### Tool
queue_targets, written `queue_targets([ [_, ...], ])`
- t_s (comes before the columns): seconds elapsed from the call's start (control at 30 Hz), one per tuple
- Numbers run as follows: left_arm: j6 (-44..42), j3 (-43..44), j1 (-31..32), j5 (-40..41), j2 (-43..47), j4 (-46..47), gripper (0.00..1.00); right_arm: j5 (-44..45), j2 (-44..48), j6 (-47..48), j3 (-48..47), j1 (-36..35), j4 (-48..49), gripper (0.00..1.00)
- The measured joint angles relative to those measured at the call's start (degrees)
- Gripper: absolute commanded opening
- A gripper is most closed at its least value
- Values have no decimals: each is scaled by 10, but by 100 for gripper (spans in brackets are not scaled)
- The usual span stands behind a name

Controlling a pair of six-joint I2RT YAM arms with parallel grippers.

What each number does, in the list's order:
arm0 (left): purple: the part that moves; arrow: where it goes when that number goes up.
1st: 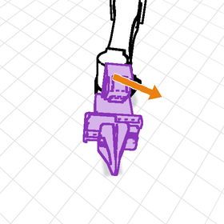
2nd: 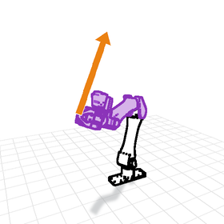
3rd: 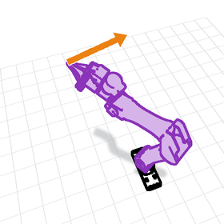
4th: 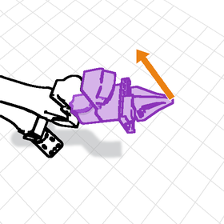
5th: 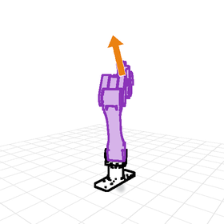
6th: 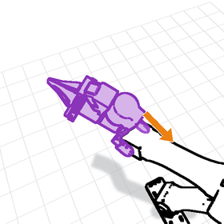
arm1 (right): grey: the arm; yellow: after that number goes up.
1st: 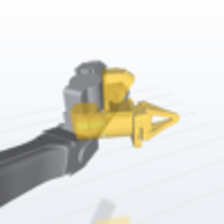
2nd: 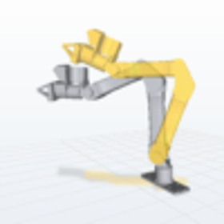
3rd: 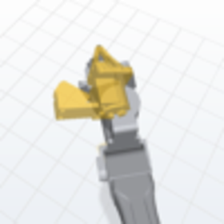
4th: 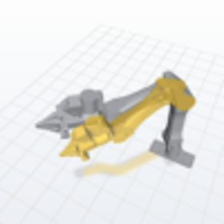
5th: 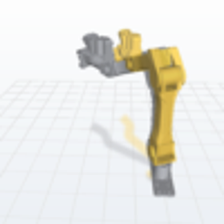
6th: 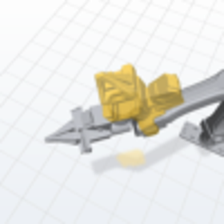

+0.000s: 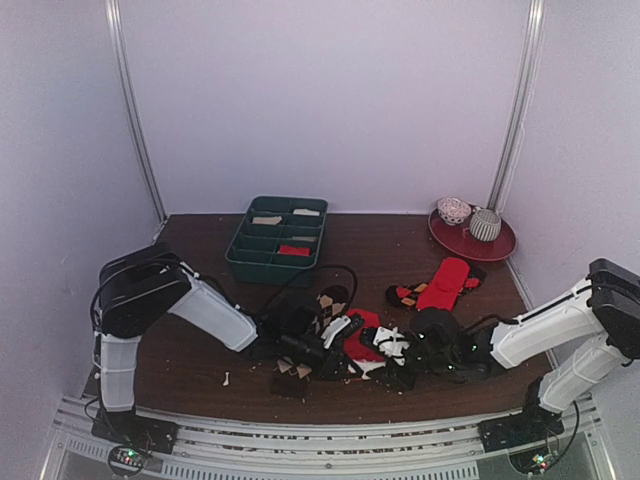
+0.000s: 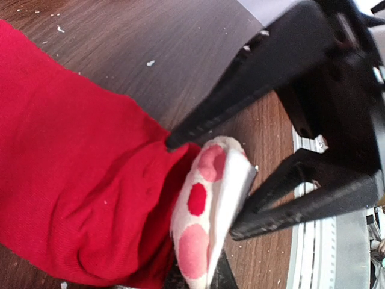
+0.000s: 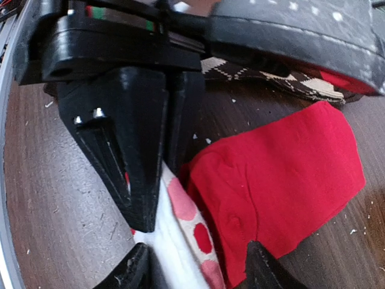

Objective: Roll the socks
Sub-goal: Roll the sock at the center of the board.

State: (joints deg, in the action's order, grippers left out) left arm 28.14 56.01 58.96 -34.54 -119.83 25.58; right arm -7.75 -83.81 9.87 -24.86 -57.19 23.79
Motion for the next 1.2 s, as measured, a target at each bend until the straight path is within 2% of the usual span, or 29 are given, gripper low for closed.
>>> queue_targets([
  [0.13,-2,0,0,0,0,0,0,-13,-22,-10,0,10,13,36],
  [0.27,-6,0,0,0,0,-1,0,-43,-44,-25,-1,11,30,20],
  [0.33,-9,0,-2,0,0,-3,0,-55,-50,-37,-3,12,34,16],
  [0.4,-14,-2,-4,2,4,-6,19,-67,-57,-57,-11,14,33,15],
  [0.47,-27,-14,-5,16,16,-8,31,-83,-66,-82,-22,16,31,15],
  [0.57,-50,-45,-2,46,59,-19,42,-115,-72,-132,-32,16,22,15],
  [0.7,-83,-118,-4,106,146,-61,50,-168,-83,-198,-47,20,-1,15],
  [0.83,-122,-180,2,150,230,-48,51,-230,-108,-268,-47,23,17,15],
  [0.93,-162,-200,20,164,252,3,51,-274,-134,-313,-46,28,55,15],
  [1.2,-235,-178,62,146,170,74,45,-352,-189,-384,-47,41,137,15],
])
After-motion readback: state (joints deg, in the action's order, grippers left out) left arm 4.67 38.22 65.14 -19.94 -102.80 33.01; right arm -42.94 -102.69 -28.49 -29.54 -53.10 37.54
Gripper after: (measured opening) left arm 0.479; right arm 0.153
